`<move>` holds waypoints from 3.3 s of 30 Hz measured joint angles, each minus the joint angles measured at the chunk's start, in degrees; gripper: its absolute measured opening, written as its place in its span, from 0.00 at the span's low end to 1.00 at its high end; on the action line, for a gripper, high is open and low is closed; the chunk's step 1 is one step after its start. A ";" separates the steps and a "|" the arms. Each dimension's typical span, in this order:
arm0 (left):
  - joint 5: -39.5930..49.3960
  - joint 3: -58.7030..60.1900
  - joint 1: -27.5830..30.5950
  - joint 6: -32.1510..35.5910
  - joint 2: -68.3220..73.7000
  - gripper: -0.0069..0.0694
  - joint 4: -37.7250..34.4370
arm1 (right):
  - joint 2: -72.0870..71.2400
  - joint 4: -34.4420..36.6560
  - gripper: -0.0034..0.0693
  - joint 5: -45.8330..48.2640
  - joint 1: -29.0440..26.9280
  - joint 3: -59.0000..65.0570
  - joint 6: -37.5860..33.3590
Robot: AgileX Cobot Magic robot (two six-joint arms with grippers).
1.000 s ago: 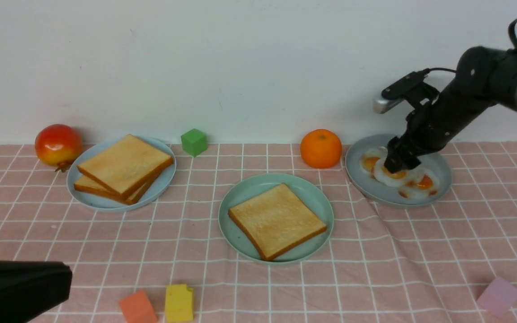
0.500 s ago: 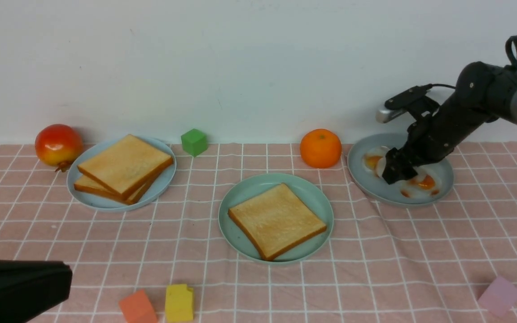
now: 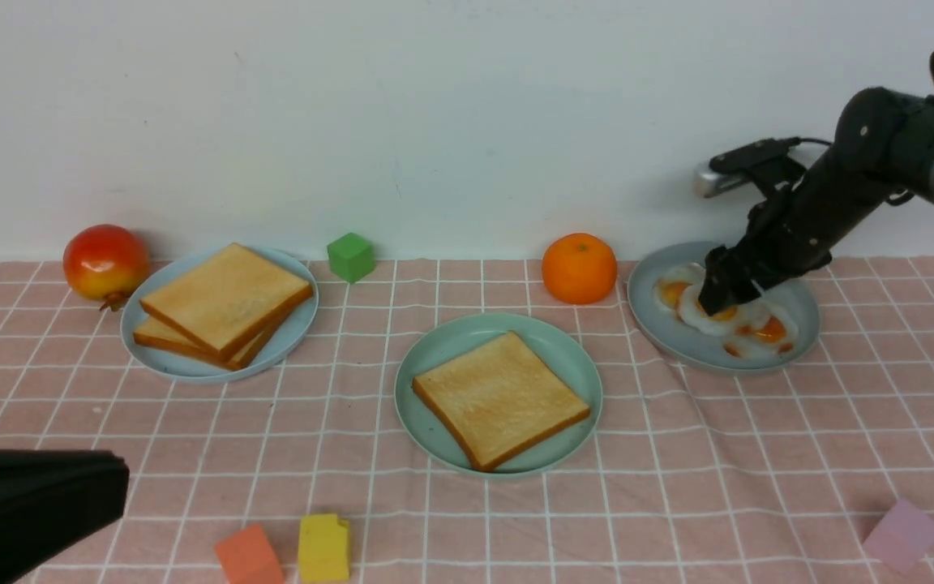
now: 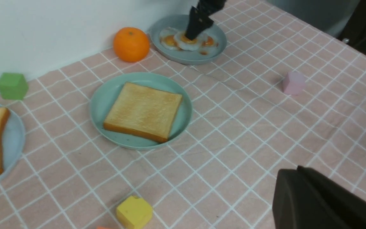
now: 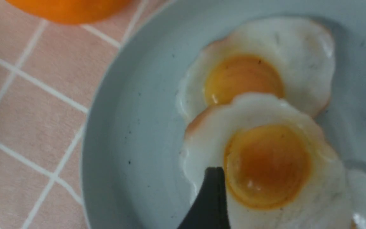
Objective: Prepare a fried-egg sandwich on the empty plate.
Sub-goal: Use the right arm to grab a fried egg, then use the right arm to place the fried egg on the slice of bread in the middle
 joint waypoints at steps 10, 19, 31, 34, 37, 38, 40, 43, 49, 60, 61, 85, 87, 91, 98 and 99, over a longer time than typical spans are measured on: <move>0.25 0.00 0.00 0.00 1.81 0.09 0.24 | 0.46 2.81 0.82 -1.40 0.00 -0.12 13.16; 0.27 0.00 0.02 0.43 1.90 0.09 2.15 | 0.54 1.67 0.80 -6.91 -1.43 -0.19 13.12; -1.52 0.00 0.02 0.43 1.90 0.10 3.05 | 3.54 16.52 0.80 -7.77 -5.11 -0.40 1.71; -2.42 0.00 0.02 0.43 1.90 0.10 3.05 | 3.54 19.98 0.80 -7.64 -5.11 -0.40 -0.04; -2.53 0.00 0.02 0.43 1.90 0.10 3.19 | 3.54 21.37 0.80 -7.32 -5.11 -0.40 -0.97; -2.53 0.00 0.02 0.43 1.90 0.10 3.19 | 3.54 21.49 0.80 -7.15 -5.11 -0.40 -1.08; -2.58 0.00 0.02 0.43 1.90 0.10 3.23 | 3.54 21.33 0.80 -6.74 -5.11 -0.40 -1.08; -2.58 0.00 0.02 0.43 1.90 0.10 3.31 | 3.91 20.18 0.80 -6.30 -5.11 -0.40 -1.20; -2.58 0.00 0.02 0.43 1.90 0.10 4.51 | 4.46 20.26 0.71 -5.57 -5.11 -0.45 -1.25; -2.58 0.00 0.02 0.43 1.90 0.10 6.10 | 4.46 20.32 0.23 -4.17 -5.16 -0.53 -5.60; -2.58 0.00 0.02 0.43 1.90 0.10 6.10 | 4.46 20.18 0.20 -3.86 -5.23 -0.53 -5.60; -2.66 0.00 0.02 0.43 1.90 0.11 7.84 | 4.12 12.34 0.06 10.88 -8.01 -12.50 3.79; -2.66 0.00 0.02 0.43 1.90 0.11 7.91 | 3.34 10.15 0.06 12.09 -8.01 -12.50 4.97; -2.66 0.00 0.02 0.43 1.90 0.11 8.57 | 0.06 8.48 0.06 14.77 -7.89 -12.50 5.62; -2.79 0.00 0.02 0.43 1.90 0.11 9.88 | -6.94 8.27 0.06 17.67 -4.13 -12.43 7.02; -2.79 0.00 0.02 0.43 1.90 0.11 9.88 | -7.50 8.27 0.06 17.68 -3.09 -12.17 7.35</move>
